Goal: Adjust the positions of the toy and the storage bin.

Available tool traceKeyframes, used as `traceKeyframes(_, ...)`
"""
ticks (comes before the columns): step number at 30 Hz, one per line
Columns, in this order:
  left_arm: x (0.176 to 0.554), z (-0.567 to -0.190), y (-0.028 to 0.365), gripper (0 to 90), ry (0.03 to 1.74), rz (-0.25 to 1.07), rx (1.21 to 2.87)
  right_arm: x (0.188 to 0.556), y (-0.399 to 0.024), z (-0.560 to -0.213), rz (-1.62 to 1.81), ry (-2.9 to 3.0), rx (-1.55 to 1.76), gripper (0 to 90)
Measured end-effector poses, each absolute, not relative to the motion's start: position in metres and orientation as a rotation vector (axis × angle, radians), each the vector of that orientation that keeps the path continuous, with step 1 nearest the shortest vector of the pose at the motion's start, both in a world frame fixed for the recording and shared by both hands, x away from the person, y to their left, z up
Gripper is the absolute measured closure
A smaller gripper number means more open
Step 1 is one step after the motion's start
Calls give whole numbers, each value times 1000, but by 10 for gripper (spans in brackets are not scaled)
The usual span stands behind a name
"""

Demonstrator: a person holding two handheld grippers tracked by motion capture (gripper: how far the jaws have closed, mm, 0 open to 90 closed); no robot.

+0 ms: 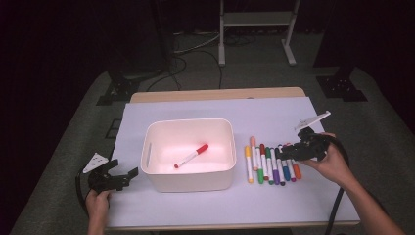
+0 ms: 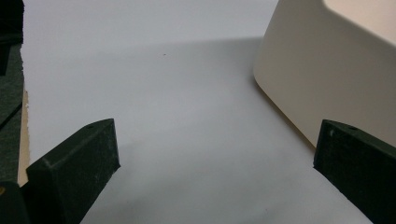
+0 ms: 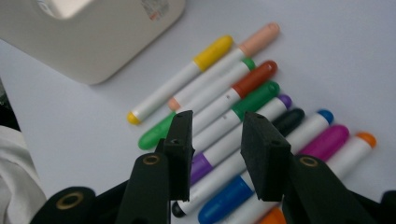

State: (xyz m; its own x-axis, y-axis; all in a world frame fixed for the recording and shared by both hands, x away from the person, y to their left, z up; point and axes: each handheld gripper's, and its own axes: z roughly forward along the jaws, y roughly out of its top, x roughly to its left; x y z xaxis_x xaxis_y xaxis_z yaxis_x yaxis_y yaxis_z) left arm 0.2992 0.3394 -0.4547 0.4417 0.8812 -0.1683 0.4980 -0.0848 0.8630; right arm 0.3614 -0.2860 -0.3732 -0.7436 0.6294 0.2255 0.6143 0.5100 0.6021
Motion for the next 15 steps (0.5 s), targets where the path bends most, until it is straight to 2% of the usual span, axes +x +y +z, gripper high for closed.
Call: traceKeyframes(15,298,-454,339,0,1193,501,1729,366,-323,-413,936,2601,1329,650)
